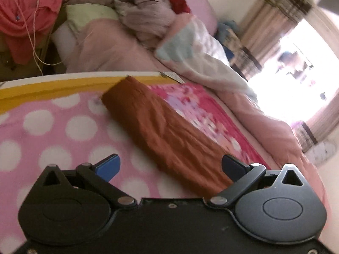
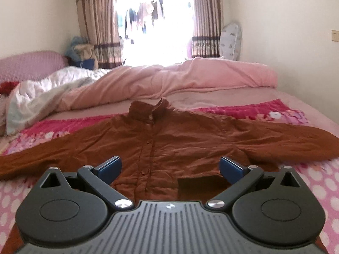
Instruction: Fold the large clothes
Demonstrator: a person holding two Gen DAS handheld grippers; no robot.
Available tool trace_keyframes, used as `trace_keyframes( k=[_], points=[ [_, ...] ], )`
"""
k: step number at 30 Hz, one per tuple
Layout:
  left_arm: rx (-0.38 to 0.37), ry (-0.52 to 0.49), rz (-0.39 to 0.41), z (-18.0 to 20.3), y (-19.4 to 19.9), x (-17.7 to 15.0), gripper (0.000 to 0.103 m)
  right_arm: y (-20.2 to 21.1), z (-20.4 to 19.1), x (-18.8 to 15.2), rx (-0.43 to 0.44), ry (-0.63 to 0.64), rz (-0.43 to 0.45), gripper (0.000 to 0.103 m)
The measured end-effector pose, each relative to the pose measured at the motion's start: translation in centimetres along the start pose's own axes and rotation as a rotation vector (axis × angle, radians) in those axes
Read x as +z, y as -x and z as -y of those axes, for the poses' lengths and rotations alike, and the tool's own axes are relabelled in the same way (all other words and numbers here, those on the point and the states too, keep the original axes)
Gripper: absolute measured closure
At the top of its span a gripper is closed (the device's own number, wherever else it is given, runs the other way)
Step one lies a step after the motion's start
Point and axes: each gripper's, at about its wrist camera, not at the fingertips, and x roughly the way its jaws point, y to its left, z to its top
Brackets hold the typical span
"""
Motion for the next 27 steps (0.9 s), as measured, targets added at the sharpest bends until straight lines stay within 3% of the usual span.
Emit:
trace_keyframes(
  k=[5, 6, 7, 9, 14, 17, 19, 20, 23, 27],
  points=[
    [0.039, 0.098, 0.004, -1.8, -4.5, 2.4, 0.005, -3.6, -0.9, 0.8, 0.0, -0.018, -0.018, 0.0],
    [0.037, 0.117, 0.001, -2.0, -5.0, 2.5, 0.019, -4.2, -0.9, 0.9, 0.007, -0.029, -0.025, 0.0],
    [0.028, 0.135, -0.005, -2.4, -6.0, 3.0, 0.038, -4.7, -0.9, 0.9, 0.011, -0.038, -0.033, 0.0],
    [0.033, 0.166, -0.017, -2.7, -7.3, 3.4, 0.044, -6.0, -1.2, 1.0, 0.014, -0.049, -0.054, 0.0],
    [0.049, 0.166, 0.022, -2.7, -8.4, 4.4, 0.045, -8.4, -2.0, 0.9, 0.016, -0.034, -0.083, 0.0],
    [0.067, 0.153, 0.032, -2.4, -8.5, 4.7, 0.069, -9.3, -2.1, 0.8, 0.015, -0.032, -0.096, 0.0],
    [0.044, 0.138, 0.038, -1.9, -8.4, 4.7, 0.087, -9.7, -1.8, 0.7, 0.014, -0.041, -0.109, 0.0],
    [0.021, 0.132, 0.036, -1.3, -8.1, 4.7, 0.09, -9.9, -1.4, 0.5, 0.011, -0.048, -0.117, 0.0],
    [-0.042, 0.082, 0.059, 1.9, -7.2, 4.5, 0.091, -10.0, -0.3, 0.3, -0.005, -0.069, -0.131, 0.0],
    [-0.216, 0.01, 0.064, 8.9, -5.2, 3.5, 0.092, -9.2, 1.4, 0.2, 0.005, -0.1, -0.124, 0.0]
  ],
)
